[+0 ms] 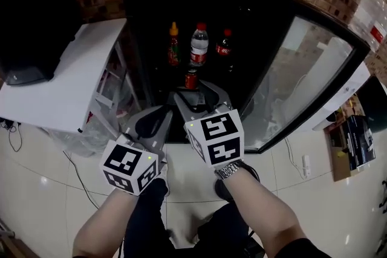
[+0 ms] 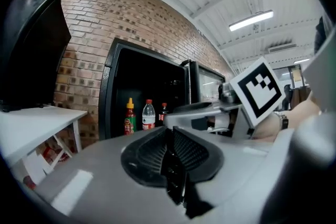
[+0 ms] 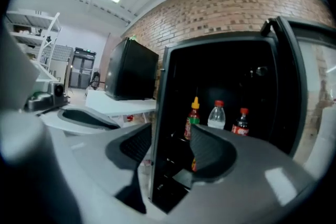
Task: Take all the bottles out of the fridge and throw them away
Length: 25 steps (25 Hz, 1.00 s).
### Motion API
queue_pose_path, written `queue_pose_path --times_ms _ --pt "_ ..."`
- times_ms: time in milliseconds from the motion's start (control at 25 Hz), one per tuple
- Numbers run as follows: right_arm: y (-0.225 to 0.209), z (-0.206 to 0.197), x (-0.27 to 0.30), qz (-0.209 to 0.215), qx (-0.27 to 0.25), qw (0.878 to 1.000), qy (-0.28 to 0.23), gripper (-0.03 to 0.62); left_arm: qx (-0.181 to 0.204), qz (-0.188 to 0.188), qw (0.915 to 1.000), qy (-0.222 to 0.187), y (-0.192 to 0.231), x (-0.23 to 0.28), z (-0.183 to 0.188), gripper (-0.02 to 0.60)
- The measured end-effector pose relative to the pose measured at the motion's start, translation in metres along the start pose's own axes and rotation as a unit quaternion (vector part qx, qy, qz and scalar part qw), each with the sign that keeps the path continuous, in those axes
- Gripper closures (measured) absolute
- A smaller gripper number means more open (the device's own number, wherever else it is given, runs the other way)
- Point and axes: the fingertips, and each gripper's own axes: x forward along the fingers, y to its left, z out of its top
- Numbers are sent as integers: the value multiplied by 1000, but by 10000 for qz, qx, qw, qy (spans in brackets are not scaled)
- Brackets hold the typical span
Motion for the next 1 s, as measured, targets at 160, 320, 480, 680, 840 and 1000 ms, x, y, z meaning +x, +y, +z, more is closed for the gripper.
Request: queue_pose_path --times_ms 160,320,480,680,840,1000 --pt "-17 -4 48 -95 113 9998 108 365 98 15 9999 77 28 17 -1 554" --pt "-29 -7 95 -195 197 9993 233 340 148 19 9998 114 57 34 0 529" --pt "-43 -16 134 -392 256 9981 392 320 158 -107 9996 200 71 50 -5 500" --pt "-62 -25 176 -587 242 9963 581 312 163 -185 9995 219 89 67 -12 491" --pt "-66 -25 197 -548 278 9963 594 312 178 -20 9997 148 109 72 -12 491" --pt "-75 -25 216 -659 232 9958 591 312 157 200 9996 96 132 74 -11 491"
